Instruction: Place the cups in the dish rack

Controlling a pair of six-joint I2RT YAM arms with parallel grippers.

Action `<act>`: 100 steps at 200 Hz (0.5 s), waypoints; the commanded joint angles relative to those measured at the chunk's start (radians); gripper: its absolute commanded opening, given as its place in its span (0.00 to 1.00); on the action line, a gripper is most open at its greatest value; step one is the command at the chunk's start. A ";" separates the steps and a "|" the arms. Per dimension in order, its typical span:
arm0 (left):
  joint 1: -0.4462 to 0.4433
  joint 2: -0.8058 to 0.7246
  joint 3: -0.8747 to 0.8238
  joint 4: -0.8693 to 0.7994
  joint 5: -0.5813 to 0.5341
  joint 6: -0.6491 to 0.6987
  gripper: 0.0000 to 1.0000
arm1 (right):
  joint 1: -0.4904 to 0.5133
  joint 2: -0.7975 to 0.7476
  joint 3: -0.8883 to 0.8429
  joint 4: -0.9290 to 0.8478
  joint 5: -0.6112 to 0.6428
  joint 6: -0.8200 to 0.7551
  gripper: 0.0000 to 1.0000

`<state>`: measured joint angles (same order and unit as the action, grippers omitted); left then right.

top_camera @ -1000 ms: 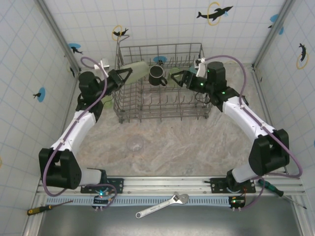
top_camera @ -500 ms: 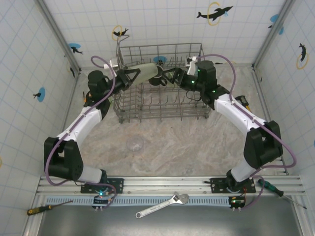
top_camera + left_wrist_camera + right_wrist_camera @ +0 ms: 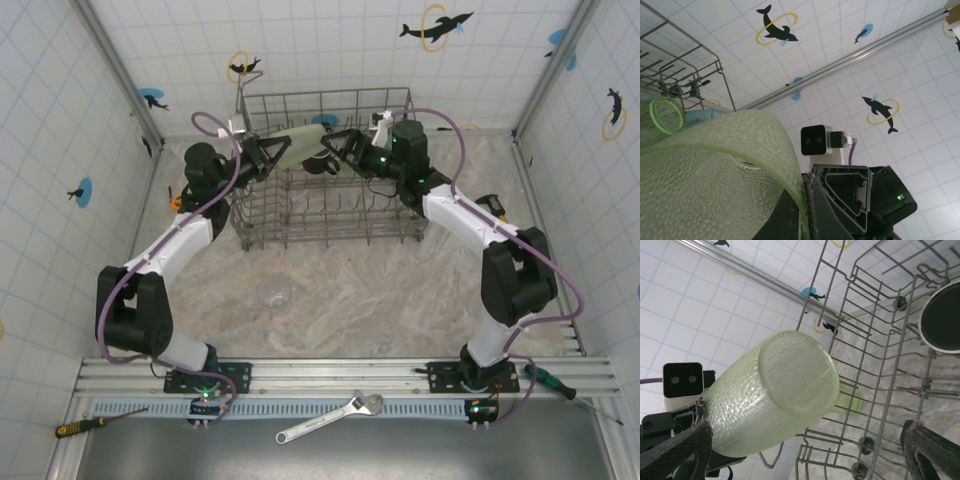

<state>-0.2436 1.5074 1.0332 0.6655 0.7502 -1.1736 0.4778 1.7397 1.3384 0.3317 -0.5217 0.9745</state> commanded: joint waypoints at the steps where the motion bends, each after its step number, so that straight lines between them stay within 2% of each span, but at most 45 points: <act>1: -0.012 0.025 0.021 0.120 0.030 -0.050 0.00 | 0.009 0.029 0.050 0.122 -0.016 0.069 1.00; 26: -0.020 0.045 0.012 0.180 0.038 -0.092 0.00 | 0.013 0.034 0.050 0.120 0.037 0.089 1.00; 62: -0.036 0.080 0.008 0.224 0.048 -0.113 0.00 | 0.016 0.064 0.057 0.178 0.051 0.163 1.00; 90: -0.045 0.108 -0.001 0.315 0.057 -0.171 0.00 | 0.023 0.090 0.063 0.197 0.076 0.220 1.00; 100: -0.044 0.120 -0.009 0.365 0.060 -0.200 0.00 | 0.023 0.096 0.068 0.187 0.086 0.237 0.97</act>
<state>-0.2817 1.6009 1.0332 0.8547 0.7807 -1.3010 0.4900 1.8065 1.3582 0.4702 -0.4706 1.1416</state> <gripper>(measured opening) 0.060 0.996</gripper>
